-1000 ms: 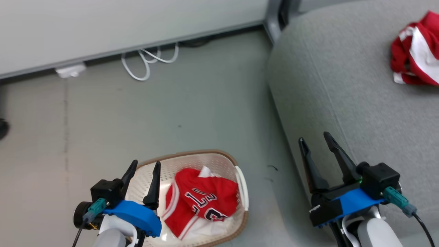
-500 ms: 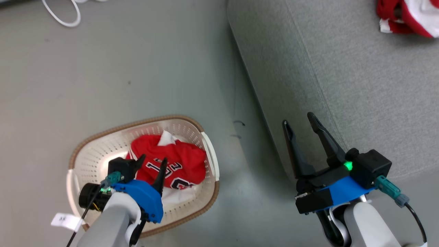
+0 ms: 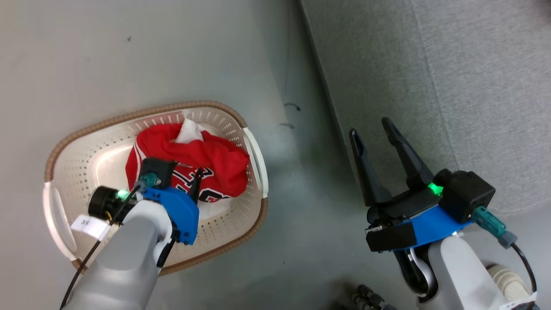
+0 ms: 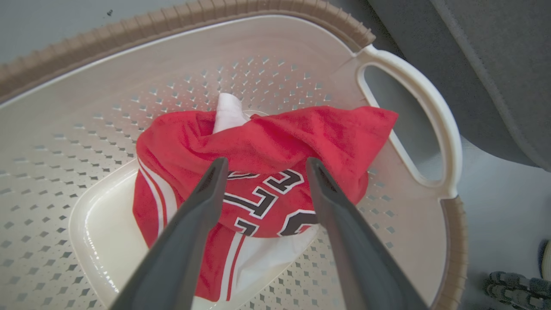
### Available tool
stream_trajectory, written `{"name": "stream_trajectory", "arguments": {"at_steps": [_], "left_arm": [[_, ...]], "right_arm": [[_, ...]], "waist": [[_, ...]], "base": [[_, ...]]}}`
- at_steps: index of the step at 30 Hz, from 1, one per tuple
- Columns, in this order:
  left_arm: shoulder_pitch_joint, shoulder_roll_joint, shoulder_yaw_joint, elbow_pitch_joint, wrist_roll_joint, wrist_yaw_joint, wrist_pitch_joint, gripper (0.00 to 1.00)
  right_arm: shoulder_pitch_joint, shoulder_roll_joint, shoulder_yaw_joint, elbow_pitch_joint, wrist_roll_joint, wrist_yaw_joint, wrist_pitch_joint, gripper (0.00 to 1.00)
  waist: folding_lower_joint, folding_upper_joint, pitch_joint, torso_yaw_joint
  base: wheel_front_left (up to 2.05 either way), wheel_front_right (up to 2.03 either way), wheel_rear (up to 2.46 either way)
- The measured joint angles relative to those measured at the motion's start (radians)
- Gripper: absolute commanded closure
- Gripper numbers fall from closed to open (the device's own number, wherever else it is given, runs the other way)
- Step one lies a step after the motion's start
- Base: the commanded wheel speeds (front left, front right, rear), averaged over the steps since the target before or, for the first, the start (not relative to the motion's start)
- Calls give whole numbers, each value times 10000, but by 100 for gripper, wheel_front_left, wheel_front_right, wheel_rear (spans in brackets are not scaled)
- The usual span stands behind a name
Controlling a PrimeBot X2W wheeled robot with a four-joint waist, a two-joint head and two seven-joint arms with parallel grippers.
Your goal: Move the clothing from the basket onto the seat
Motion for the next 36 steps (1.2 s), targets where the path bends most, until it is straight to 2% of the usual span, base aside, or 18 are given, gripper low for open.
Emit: {"name": "stream_trajectory", "arguments": {"at_steps": [11, 25, 36], "left_arm": [[-1004, -468, -821, 637, 282, 0, -134, 0], [-1128, -788, -1848, 238, -1076, 0, 330, 0], [-1411, -819, -2088, 625, -2033, 0, 974, 0]], "right_arm": [[-245, 0, 102, -92, 4, 0, -84, 0], [-433, 0, 196, 10, 102, 0, -105, 0], [-439, 0, 186, -226, 90, 0, -130, 0]], "waist": [[0, 0, 1046, 103], [-2, 0, 1124, 109], [-1, 0, 1551, -13]], "base": [[0, 0, 0], [0, 0, 0], [0, 0, 0]]}}
